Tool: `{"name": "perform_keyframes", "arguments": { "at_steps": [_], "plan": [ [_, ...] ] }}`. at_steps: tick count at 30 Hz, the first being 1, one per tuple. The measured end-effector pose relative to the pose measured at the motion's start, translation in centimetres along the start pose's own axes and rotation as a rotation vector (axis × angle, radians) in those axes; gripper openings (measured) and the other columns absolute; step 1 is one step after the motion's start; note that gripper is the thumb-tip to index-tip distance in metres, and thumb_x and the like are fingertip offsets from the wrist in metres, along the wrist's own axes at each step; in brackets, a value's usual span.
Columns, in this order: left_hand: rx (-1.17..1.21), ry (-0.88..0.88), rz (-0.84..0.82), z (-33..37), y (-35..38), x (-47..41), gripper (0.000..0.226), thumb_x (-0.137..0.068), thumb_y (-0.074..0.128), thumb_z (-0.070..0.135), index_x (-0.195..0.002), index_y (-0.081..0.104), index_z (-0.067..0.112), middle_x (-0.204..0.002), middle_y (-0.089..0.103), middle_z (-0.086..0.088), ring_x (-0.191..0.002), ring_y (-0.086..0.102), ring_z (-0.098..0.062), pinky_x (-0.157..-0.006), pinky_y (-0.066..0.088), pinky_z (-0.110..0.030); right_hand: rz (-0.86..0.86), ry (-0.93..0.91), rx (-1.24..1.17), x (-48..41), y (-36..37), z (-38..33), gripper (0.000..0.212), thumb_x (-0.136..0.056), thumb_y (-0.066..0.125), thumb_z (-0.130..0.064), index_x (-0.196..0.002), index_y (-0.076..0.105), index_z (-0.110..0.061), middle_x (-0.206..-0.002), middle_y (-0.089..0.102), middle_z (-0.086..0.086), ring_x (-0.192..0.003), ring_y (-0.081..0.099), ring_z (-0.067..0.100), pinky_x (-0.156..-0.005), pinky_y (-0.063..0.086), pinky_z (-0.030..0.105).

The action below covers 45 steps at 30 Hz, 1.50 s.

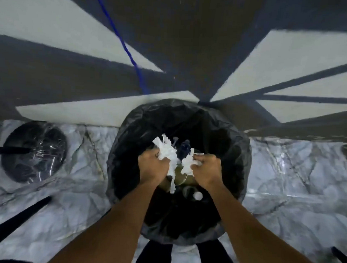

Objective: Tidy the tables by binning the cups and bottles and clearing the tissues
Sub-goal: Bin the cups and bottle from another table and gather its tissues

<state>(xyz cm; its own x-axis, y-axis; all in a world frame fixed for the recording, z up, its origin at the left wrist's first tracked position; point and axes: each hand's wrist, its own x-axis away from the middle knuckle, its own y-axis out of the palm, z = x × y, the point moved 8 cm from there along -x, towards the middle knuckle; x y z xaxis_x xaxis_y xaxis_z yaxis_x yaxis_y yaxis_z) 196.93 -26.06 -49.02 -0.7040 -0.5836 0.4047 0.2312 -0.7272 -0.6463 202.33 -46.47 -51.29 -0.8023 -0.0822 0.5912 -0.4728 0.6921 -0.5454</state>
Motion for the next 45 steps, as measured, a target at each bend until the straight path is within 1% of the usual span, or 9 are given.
{"name": "perform_keyframes", "arguments": {
  "at_steps": [4,9,12,17,21,27,33,41,45],
  "plan": [
    [-0.101,-0.015,-0.082,-4.3,4.0,-0.7,0.028,-0.071,0.072,0.009,-0.055,0.049,0.014,-0.055,0.054,0.006,-0.050,0.048,-0.006,-0.053,0.041,-0.018,-0.075,0.083,0.067,-2.0,3.6,4.3,0.034,-0.079,0.068,-0.007,-0.111,0.076,-0.017,-0.123,0.069,0.005,-0.115,0.063,0.019,-0.092,0.036,0.009],
    [-0.360,0.020,-0.198,-7.7,5.2,-0.4,0.006,-0.068,0.066,0.010,-0.069,0.061,0.012,-0.068,0.064,-0.002,-0.069,0.060,-0.024,-0.061,0.050,-0.030,-0.154,0.109,0.142,-2.0,7.9,5.7,0.034,-0.079,0.068,-0.007,-0.111,0.076,-0.019,-0.133,0.063,0.003,-0.125,0.054,0.021,-0.100,0.032,0.011],
    [-0.503,0.075,-0.280,-8.2,5.4,-0.9,0.018,-0.068,0.068,0.009,-0.086,0.070,0.011,-0.085,0.069,-0.013,-0.086,0.061,-0.032,-0.071,0.054,-0.037,-0.171,0.125,0.157,-2.0,9.8,5.7,0.031,-0.076,0.073,-0.011,-0.105,0.078,-0.021,-0.125,0.068,0.002,-0.119,0.060,0.020,-0.098,0.037,0.013],
    [-0.470,0.020,-0.424,-9.7,7.2,-0.5,0.019,-0.070,0.073,0.014,-0.089,0.071,0.012,-0.092,0.071,-0.010,-0.085,0.067,-0.029,-0.075,0.059,-0.040,-0.213,0.154,0.269,-2.4,11.6,7.5,0.023,-0.076,0.073,-0.023,-0.098,0.078,-0.022,-0.110,0.073,-0.002,-0.110,0.065,0.019,-0.096,0.045,0.016],
    [-0.473,-0.073,-0.604,-10.4,8.5,1.1,0.036,-0.062,0.068,0.027,-0.095,0.070,0.013,-0.108,0.066,-0.010,-0.102,0.065,-0.029,-0.085,0.058,-0.039,-0.208,0.061,0.411,-2.2,10.1,6.4,0.033,-0.088,0.061,-0.031,-0.118,0.070,-0.022,-0.123,0.065,0.002,-0.114,0.061,0.024,-0.097,0.051,0.032],
    [-0.390,-0.024,-0.422,-8.2,5.1,0.9,0.050,-0.076,0.066,0.011,-0.126,0.065,0.012,-0.125,0.064,-0.013,-0.111,0.061,-0.030,-0.095,0.053,-0.035,-0.157,0.083,0.478,-1.5,5.9,5.8,0.029,-0.086,0.062,-0.019,-0.111,0.072,-0.029,-0.108,0.071,0.002,-0.101,0.066,0.024,-0.081,0.052,0.028],
    [-0.379,0.028,-0.400,-4.7,-0.2,3.4,0.044,-0.078,0.068,0.015,-0.122,0.068,0.014,-0.121,0.066,-0.012,-0.107,0.064,-0.031,-0.091,0.055,-0.039,-0.208,0.050,0.406,3.2,2.7,2.3,0.027,-0.082,0.061,-0.018,-0.106,0.072,-0.027,-0.113,0.069,0.003,-0.111,0.060,0.024,-0.098,0.051,0.036],
    [-0.354,0.068,-0.361,2.3,-9.3,9.6,0.029,-0.071,0.061,0.015,-0.098,0.071,0.011,-0.103,0.069,-0.012,-0.091,0.065,-0.028,-0.069,0.050,-0.029,-0.275,-0.126,0.505,12.9,-1.5,-9.1,0.028,-0.085,0.062,-0.022,-0.111,0.070,-0.021,-0.119,0.063,0.006,-0.108,0.062,0.025,-0.094,0.053,0.035],
    [-0.339,0.080,-0.260,6.1,-14.4,13.3,0.040,-0.077,0.066,0.011,-0.116,0.070,0.016,-0.118,0.066,-0.007,-0.107,0.062,-0.026,-0.085,0.051,-0.029,-0.321,-0.259,0.630,17.4,-3.7,-13.7,0.031,-0.084,0.064,-0.021,-0.115,0.067,-0.015,-0.118,0.064,0.009,-0.109,0.062,0.029,-0.092,0.053,0.036]
  ]
}}
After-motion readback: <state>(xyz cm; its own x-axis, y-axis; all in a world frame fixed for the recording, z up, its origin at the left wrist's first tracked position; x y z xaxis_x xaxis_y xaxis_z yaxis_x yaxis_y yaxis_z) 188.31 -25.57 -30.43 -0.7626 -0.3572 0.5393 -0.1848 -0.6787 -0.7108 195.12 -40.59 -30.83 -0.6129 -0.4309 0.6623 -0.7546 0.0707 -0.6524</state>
